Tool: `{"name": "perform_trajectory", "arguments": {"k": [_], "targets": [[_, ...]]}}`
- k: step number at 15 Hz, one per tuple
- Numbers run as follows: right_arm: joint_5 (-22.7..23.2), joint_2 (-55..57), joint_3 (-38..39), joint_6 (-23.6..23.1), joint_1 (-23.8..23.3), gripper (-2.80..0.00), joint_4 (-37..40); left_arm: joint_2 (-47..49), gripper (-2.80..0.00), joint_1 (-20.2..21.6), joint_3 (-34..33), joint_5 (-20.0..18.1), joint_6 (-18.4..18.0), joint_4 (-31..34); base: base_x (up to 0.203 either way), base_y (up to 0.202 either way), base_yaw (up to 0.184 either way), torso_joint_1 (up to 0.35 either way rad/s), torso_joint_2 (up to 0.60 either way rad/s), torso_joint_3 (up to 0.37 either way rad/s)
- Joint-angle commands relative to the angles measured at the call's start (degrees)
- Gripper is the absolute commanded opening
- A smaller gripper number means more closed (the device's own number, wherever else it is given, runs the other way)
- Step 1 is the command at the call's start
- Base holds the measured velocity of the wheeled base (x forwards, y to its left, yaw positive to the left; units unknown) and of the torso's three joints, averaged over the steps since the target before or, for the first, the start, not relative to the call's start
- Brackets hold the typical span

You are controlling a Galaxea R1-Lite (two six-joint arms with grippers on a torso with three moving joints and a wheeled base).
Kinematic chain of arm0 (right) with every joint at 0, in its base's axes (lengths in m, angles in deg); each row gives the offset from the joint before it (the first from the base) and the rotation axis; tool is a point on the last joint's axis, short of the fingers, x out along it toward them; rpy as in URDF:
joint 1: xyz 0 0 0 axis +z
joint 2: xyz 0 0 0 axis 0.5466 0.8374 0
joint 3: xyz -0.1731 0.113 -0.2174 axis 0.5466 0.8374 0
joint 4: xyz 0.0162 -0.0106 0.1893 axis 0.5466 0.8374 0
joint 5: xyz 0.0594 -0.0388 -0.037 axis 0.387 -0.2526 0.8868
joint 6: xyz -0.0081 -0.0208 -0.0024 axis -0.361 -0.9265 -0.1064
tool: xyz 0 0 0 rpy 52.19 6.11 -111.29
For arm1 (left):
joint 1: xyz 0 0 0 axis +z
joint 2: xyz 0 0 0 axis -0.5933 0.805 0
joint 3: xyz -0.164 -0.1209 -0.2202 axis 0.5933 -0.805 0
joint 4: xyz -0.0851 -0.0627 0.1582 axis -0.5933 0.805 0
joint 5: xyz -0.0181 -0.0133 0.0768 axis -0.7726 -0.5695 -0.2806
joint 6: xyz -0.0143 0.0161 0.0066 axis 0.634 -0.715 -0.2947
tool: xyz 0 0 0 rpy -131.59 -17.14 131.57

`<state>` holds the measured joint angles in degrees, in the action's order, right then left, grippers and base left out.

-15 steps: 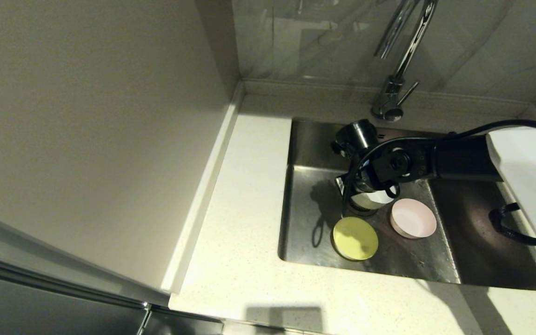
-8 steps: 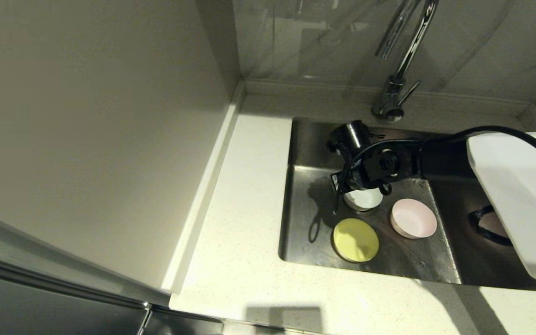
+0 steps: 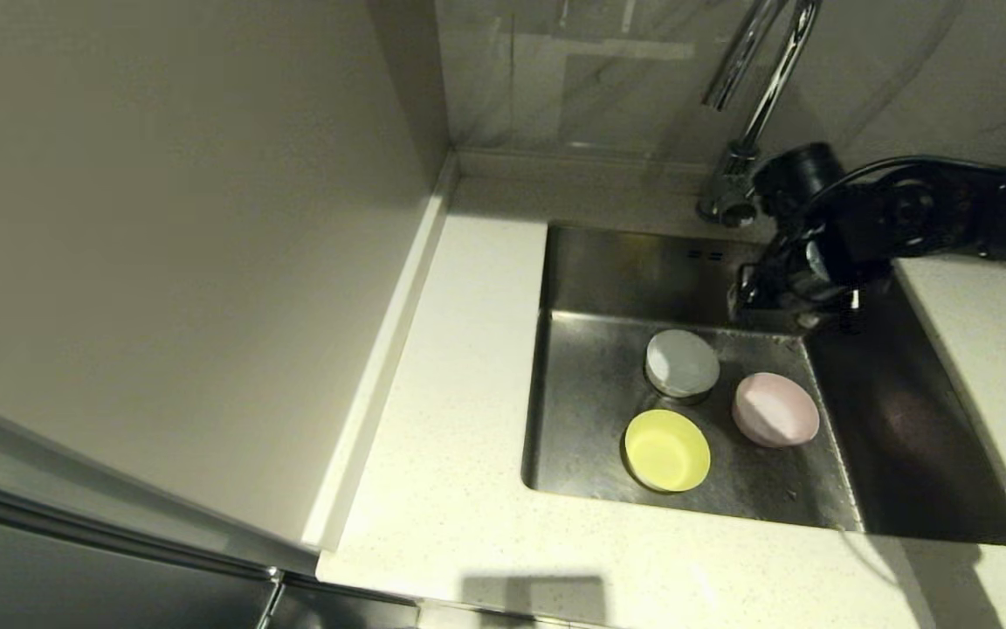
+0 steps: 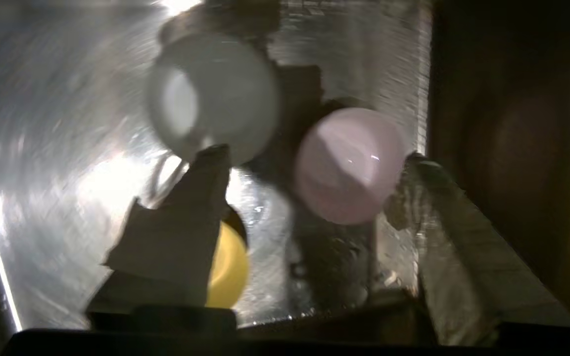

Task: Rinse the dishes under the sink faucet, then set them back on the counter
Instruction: Put a bowl into the sink, then turn on the faucet

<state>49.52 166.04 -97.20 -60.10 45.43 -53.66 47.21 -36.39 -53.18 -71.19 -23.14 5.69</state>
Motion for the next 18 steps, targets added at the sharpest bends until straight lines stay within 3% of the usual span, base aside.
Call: {"name": "perform_trajectory", "arguments": {"k": [1,2,4,7,10,15,18], "targets": [[1.17,-4.72,-0.53,1.66,-4.64,-2.80,1.55,-0.09,-2.80,0.00,0.00,0.04,0.03,-0.04,0.000,0.000,0.000,0.000,0.00,0.000],[3.28,-5.66,-0.96,2.48,-6.54,-2.80,1.63,-0.09,-2.80,0.00,0.00,0.04,0.03,-0.04,0.000,0.000,0.000,0.000,0.00,0.000],[5.44,-6.20,-1.77,8.88,-8.86,-2.80,0.01,-0.09,-2.80,0.00,0.00,0.04,0.03,-0.04,0.000,0.000,0.000,0.000,0.00,0.000],[5.50,-5.49,-1.81,15.19,-11.58,-2.80,-10.86,-0.09,-2.80,0.00,0.00,0.04,0.03,-0.04,0.000,0.000,0.000,0.000,0.00,0.000],[6.13,-4.70,-1.81,17.87,-12.75,-2.80,-21.73,-0.09,-2.80,0.00,0.00,0.04,0.03,-0.04,0.000,0.000,0.000,0.000,0.00,0.000],[6.75,-4.85,-1.86,21.70,-11.15,-2.80,-28.06,-0.09,-2.80,0.00,0.00,0.04,0.03,-0.04,0.000,0.000,0.000,0.000,0.00,0.000],[12.51,-4.84,-1.87,23.44,-9.63,-2.80,-32.52,-0.09,-2.80,0.00,0.00,0.04,0.03,-0.04,0.000,0.000,0.000,0.000,0.00,0.000]]}}
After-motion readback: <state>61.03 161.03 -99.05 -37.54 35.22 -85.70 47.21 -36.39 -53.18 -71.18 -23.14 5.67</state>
